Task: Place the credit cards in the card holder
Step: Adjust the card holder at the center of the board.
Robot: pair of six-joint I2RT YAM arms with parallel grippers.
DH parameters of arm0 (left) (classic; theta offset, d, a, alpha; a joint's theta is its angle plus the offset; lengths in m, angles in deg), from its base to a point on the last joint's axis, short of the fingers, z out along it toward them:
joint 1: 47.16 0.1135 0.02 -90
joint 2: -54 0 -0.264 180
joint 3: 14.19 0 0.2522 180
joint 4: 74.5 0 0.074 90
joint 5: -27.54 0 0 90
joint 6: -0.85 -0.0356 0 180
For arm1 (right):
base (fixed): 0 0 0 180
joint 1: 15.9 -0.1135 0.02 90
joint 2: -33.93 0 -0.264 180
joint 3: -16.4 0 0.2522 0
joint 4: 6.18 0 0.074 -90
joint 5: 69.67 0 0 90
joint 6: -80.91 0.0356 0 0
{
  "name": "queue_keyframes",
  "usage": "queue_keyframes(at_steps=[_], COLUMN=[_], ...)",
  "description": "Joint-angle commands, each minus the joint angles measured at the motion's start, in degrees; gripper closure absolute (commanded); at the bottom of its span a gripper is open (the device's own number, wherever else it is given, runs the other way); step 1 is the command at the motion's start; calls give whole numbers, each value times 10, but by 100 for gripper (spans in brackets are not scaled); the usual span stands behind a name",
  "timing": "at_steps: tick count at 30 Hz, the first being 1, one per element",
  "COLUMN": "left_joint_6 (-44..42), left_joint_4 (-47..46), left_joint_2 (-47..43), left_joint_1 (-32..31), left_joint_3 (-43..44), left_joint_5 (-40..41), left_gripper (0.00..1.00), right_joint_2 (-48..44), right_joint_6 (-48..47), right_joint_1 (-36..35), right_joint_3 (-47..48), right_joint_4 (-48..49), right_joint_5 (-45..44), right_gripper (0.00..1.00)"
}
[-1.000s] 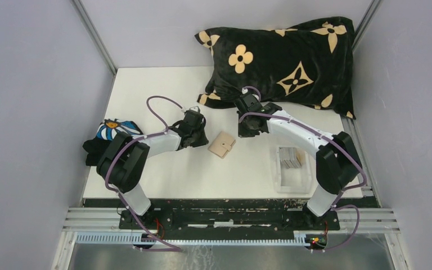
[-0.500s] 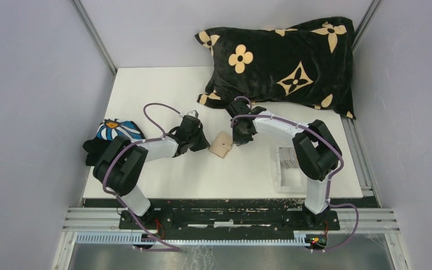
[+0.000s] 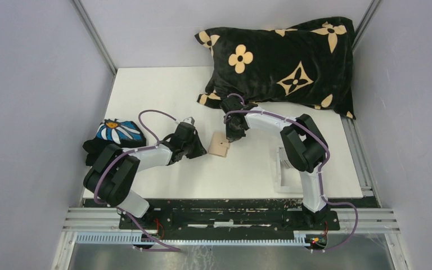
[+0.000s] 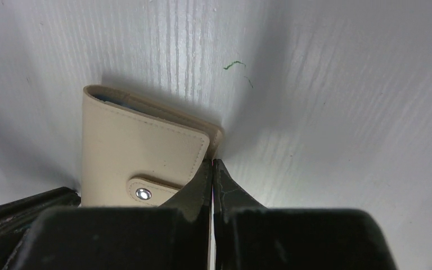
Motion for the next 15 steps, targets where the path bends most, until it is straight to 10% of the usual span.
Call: queue_keyframes(at_steps=[1,15], left_joint_6=[25,41], left_joint_4=[6,-24], left_joint_2=[-17,-17], left_joint_1=[-1,-38], left_joint_3=[-23,-15], left_joint_5=[-17,-45], left_gripper=[83,84], right_joint_2=[13,38], right_joint_6=[-9,-47], right_joint_1=[-2,-2], right_joint_3=[38,100], right_joint_4=[7,-33], right_joint_5=[12,-4], right_gripper=[99,94])
